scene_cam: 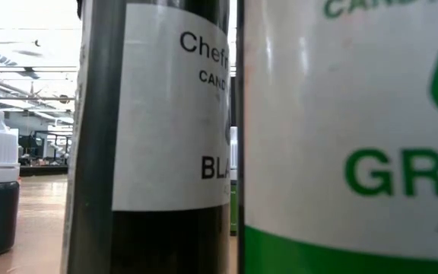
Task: Pick & Place food coloring
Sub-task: Put the large black food coloring bottle into the gray bin
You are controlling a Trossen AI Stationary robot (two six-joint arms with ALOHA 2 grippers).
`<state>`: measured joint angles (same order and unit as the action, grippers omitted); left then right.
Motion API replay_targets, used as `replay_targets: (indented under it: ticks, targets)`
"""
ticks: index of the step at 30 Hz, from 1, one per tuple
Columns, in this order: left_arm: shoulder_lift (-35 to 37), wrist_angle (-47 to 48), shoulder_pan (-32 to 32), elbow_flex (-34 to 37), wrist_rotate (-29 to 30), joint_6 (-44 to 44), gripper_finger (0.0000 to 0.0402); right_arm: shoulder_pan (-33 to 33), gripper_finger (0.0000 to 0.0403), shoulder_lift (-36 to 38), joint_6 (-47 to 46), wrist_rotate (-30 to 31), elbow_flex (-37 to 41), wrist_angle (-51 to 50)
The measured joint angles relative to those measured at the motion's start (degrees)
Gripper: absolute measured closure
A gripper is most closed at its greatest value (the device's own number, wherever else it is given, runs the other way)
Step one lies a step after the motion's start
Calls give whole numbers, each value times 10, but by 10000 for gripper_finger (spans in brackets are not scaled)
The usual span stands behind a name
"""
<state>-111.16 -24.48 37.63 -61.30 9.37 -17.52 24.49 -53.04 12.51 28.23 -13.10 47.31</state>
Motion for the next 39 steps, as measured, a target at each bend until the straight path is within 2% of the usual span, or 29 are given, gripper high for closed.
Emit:
replay_targets:
  ticks: [5,16,22,27,36,39]
  targets:
    - [-17,-33,3,0,12,14,133,0,403,0,0,0,0,-1]
    - [-19,-23,3,0,14,21,133,0,403,0,0,0,0,-4]
    - [-19,-17,3,0,44,28,137,0,403,0,0,0,0,-4]
    - [-19,0,3,0,51,24,169,0,403,0,0,0,0,-4]
    - [-19,-1,3,0,58,28,263,0,403,0,-1,0,0,-5]
    - [-14,4,3,0,58,36,280,0,403,0,-10,0,0,-9]
